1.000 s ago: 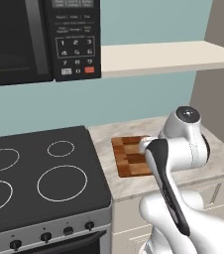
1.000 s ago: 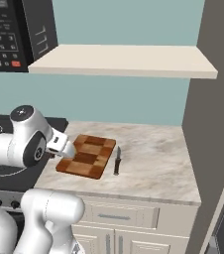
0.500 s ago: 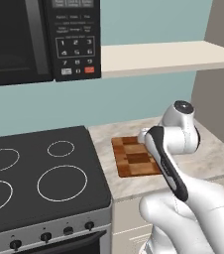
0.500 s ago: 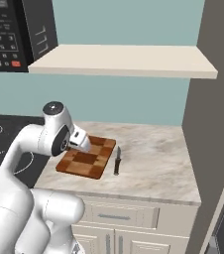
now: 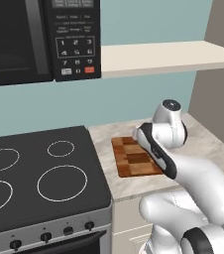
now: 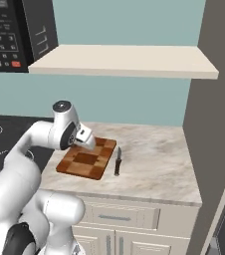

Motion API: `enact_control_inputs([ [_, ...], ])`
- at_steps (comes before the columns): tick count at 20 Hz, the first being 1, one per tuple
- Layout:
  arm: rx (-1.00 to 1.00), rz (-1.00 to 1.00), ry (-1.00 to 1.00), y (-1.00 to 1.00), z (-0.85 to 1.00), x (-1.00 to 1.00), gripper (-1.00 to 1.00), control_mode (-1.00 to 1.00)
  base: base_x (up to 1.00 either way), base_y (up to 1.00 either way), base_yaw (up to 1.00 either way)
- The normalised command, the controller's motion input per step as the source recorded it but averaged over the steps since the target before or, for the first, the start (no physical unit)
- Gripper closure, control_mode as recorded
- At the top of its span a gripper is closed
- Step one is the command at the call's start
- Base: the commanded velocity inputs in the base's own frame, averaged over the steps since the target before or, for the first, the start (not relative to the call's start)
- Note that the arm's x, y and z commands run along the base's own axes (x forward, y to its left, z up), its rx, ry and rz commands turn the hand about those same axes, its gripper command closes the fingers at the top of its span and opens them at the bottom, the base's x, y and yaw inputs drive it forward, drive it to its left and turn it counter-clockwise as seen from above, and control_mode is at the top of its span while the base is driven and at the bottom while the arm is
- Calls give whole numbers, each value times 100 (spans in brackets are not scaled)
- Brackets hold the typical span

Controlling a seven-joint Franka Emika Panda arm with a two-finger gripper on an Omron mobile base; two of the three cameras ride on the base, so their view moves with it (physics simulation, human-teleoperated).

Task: Retrieve the chicken drumstick from the fridge and place it on the cutting board.

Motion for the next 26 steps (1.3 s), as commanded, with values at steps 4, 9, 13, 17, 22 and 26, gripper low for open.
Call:
enact_control_inputs([
  [4,0,-1,-2,0,-59,37,100,-100,0,0,0],
  [9,0,-1,-3,0,-56,39,100,-100,0,0,0],
  [13,0,0,-3,0,-51,39,100,-100,0,0,0],
  [17,0,0,-1,0,-46,34,100,-100,0,0,0],
  [22,1,0,0,0,-18,17,100,-100,0,0,0],
  [26,3,0,0,0,-18,5,100,-100,0,0,0],
])
